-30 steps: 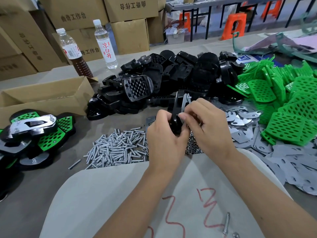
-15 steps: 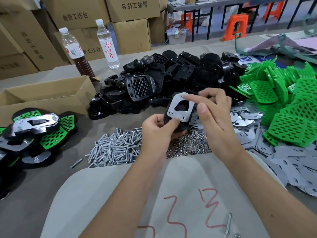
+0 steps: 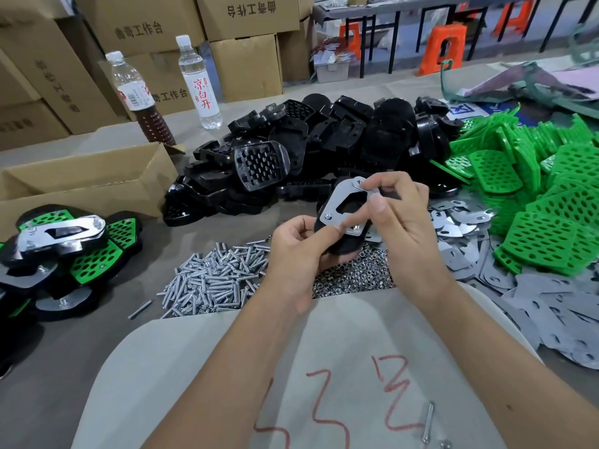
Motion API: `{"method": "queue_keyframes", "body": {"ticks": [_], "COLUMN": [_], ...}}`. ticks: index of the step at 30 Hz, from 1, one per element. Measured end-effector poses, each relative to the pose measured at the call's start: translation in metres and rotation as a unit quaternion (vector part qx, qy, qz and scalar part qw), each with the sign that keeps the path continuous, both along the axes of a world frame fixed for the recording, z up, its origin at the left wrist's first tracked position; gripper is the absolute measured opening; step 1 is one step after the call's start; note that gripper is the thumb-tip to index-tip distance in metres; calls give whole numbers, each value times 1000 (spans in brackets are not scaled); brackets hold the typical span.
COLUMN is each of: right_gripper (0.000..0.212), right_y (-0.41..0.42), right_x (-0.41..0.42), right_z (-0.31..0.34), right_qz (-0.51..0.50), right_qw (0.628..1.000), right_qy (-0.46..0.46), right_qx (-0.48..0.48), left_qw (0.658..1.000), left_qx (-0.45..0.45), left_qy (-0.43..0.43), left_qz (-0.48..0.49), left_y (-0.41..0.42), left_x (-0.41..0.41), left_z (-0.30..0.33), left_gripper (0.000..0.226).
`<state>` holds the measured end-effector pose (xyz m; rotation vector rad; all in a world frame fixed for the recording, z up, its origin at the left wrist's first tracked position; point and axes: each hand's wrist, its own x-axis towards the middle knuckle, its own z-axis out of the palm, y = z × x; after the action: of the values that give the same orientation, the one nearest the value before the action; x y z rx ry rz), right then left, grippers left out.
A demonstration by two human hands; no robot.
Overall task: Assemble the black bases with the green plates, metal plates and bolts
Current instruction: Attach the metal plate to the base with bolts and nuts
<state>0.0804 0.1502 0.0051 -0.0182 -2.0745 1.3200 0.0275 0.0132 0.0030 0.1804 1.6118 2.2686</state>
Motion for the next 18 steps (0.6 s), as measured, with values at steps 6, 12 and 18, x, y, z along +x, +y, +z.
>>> {"method": "queue_keyframes", "body": {"ticks": [6, 12, 18], "right_gripper": [50, 45, 47], "right_y": [-1, -2, -3], "right_x": [0, 0, 3], "right_z": [-3, -2, -1], "right_qz": [18, 20, 33], "right_qw": [999, 998, 998], "right_qy": [-24, -43, -48], "right_qx": [37, 48, 20], "left_qw": [1000, 1000, 999], "left_qx": [6, -2, -13], "left_qy": [5, 11, 28], "left_qz": [17, 22, 25], "left_y": [1, 3, 3], "left_x": [-2, -2, -1], "left_z": [-3, -6, -6], "left_gripper": [9, 13, 18]}}
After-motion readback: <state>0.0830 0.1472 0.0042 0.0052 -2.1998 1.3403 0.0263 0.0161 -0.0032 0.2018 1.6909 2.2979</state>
